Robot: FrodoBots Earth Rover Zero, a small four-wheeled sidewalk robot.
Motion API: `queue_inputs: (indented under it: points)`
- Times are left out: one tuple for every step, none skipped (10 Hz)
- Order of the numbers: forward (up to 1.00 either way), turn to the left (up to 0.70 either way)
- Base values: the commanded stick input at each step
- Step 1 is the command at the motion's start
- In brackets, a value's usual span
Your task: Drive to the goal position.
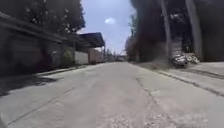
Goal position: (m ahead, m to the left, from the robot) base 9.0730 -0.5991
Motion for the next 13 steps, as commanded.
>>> queue_inputs:
  points:
    - [1.0,-0.15]
    - [1.0,-0.29]
    - [1.0,-0.17]
    - [1.0,0.04]
    - [1.0,0.04]
    - [1.0,0.04]
    - [1.0,0.04]
    - [1.0,0.04]
    - [1.0,0.04]
    - [1.0,0.04]
    - [1.0,0.04]
    - [1.0,0.04]
    - [1.0,0.04]
